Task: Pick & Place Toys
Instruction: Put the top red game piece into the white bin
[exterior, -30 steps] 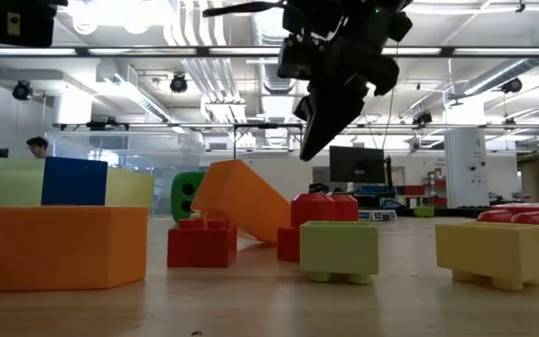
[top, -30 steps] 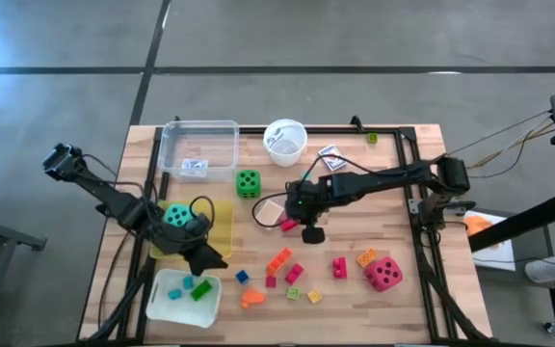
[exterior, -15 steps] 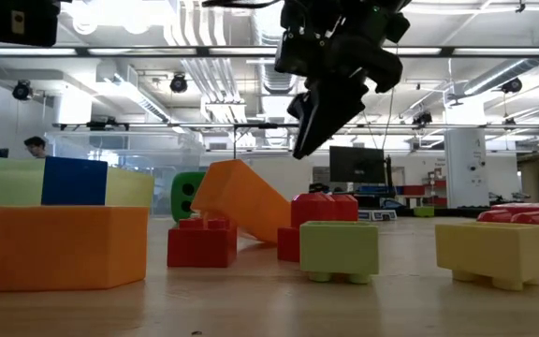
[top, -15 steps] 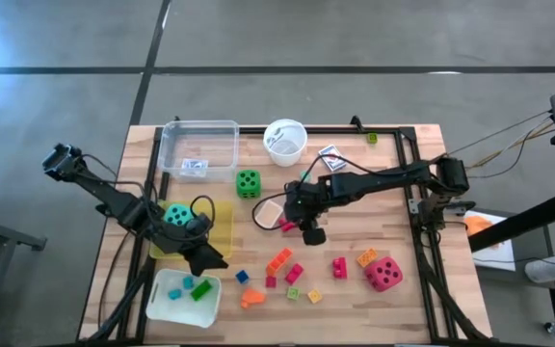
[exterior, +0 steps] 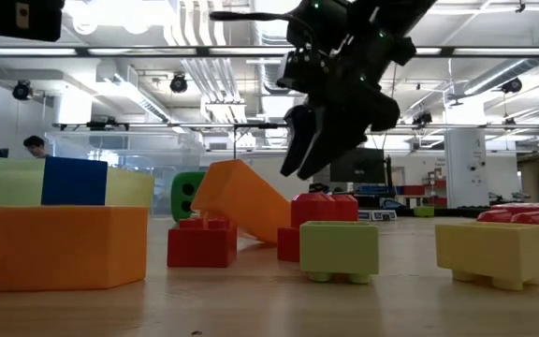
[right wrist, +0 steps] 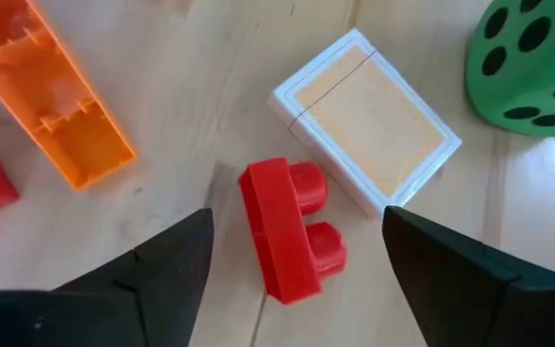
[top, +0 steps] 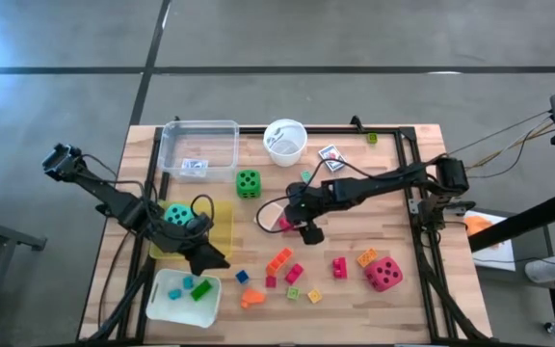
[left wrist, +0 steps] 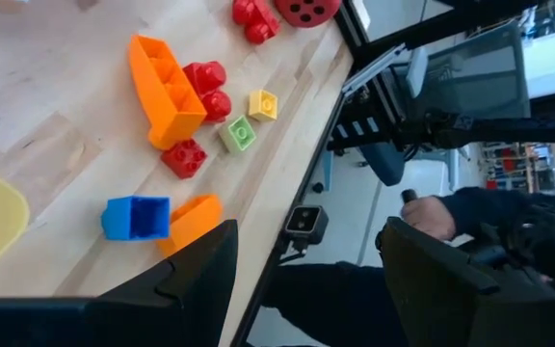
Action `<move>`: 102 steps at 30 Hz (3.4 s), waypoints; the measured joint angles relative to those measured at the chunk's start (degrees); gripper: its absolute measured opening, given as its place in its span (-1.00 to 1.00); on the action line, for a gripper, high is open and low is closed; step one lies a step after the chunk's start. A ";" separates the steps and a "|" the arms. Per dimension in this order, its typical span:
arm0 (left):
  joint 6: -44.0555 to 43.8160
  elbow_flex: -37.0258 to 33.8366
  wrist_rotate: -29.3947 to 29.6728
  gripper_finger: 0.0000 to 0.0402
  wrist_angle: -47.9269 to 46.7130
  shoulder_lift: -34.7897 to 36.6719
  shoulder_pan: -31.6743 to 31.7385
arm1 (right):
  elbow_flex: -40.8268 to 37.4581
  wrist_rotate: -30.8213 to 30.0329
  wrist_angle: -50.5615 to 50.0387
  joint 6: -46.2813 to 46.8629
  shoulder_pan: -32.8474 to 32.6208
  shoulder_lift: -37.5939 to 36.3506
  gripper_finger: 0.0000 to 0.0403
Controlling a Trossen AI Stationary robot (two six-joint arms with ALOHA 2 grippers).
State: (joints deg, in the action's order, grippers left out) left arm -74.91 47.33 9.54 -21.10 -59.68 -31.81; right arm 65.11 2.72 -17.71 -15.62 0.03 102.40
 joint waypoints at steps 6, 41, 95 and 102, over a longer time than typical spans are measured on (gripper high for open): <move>0.14 0.00 0.14 0.21 1.92 0.00 2.19 | -3.64 0.09 5.52 -0.57 0.33 0.01 0.48; 3.56 0.00 -5.51 0.21 3.69 -0.04 6.31 | -1.66 2.06 2.48 -1.31 2.70 6.46 0.09; -14.23 0.00 5.52 0.21 7.50 -1.62 22.53 | 18.10 4.86 -13.25 34.27 -0.45 -2.70 -0.91; 2.85 0.00 2.86 0.21 15.58 -4.18 23.56 | 24.06 10.10 -14.44 33.34 -0.54 -2.86 -0.91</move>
State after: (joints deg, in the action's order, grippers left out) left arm -72.06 47.33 12.40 -5.52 -63.87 -8.25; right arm 89.16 12.82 -32.15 17.73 -0.51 99.54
